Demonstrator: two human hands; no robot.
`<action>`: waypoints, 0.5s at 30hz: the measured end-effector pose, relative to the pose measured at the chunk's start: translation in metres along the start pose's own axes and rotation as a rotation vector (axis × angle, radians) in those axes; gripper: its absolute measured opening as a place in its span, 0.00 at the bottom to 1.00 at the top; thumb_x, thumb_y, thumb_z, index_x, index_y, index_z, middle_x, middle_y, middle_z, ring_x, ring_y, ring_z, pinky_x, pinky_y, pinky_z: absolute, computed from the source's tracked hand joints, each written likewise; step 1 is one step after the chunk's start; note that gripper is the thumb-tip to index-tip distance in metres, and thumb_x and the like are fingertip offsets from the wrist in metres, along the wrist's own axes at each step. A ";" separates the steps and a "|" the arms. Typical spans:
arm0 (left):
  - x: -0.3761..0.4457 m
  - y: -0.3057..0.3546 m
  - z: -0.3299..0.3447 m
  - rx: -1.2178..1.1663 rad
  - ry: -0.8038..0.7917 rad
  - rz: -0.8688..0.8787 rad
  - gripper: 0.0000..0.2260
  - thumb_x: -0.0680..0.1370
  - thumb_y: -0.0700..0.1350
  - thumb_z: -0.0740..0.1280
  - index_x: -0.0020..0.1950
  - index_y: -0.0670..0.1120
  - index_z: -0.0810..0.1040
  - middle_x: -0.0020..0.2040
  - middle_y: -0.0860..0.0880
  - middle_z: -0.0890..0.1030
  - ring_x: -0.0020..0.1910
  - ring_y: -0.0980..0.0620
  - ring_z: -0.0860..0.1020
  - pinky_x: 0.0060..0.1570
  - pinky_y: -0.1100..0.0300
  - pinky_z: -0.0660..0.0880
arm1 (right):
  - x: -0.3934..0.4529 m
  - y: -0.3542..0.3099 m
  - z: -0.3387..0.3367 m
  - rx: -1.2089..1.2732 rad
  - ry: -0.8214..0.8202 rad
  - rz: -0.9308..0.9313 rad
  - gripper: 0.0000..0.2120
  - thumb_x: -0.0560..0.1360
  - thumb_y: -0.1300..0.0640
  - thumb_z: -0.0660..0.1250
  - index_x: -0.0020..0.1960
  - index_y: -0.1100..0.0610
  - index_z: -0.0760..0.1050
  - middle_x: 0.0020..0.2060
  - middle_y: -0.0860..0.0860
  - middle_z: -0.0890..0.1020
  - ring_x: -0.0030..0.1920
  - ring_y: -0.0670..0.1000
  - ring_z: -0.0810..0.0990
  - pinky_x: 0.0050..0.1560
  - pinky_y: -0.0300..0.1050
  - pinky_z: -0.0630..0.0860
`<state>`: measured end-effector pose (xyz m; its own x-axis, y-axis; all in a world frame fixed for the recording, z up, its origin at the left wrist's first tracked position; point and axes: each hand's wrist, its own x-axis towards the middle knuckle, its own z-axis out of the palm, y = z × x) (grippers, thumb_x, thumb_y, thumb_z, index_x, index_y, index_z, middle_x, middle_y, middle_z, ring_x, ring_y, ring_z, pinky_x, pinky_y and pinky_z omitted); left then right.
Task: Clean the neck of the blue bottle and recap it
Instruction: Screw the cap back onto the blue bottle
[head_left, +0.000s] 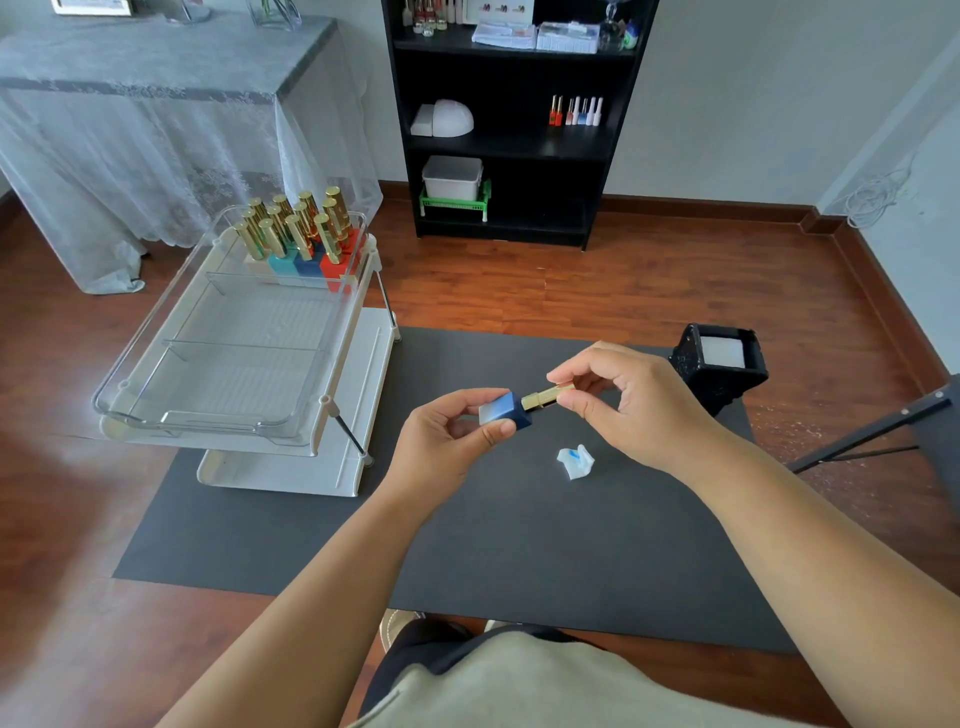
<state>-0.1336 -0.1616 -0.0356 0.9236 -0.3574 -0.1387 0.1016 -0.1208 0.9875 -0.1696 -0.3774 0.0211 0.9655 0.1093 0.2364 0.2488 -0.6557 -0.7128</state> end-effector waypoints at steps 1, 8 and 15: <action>0.000 0.000 0.000 0.003 -0.001 -0.002 0.15 0.67 0.55 0.77 0.53 0.59 0.85 0.47 0.48 0.87 0.43 0.52 0.83 0.57 0.37 0.77 | 0.000 0.001 0.000 0.002 0.004 0.008 0.10 0.73 0.65 0.71 0.53 0.56 0.81 0.44 0.51 0.83 0.44 0.45 0.80 0.49 0.32 0.75; 0.003 -0.002 0.001 0.006 -0.007 0.002 0.14 0.67 0.55 0.77 0.52 0.60 0.85 0.44 0.51 0.86 0.40 0.55 0.82 0.52 0.43 0.79 | -0.001 0.003 -0.005 0.007 -0.024 0.009 0.17 0.71 0.60 0.75 0.58 0.51 0.79 0.51 0.45 0.80 0.49 0.45 0.80 0.53 0.38 0.76; 0.007 -0.003 0.002 0.010 0.003 0.005 0.12 0.71 0.48 0.78 0.52 0.59 0.85 0.47 0.44 0.86 0.42 0.49 0.82 0.52 0.46 0.78 | -0.001 0.004 -0.007 0.004 -0.007 -0.030 0.11 0.72 0.69 0.72 0.52 0.59 0.82 0.45 0.50 0.82 0.43 0.47 0.81 0.50 0.40 0.78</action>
<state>-0.1284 -0.1652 -0.0397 0.9254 -0.3549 -0.1331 0.0927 -0.1284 0.9874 -0.1704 -0.3851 0.0228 0.9581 0.1339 0.2531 0.2778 -0.6490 -0.7083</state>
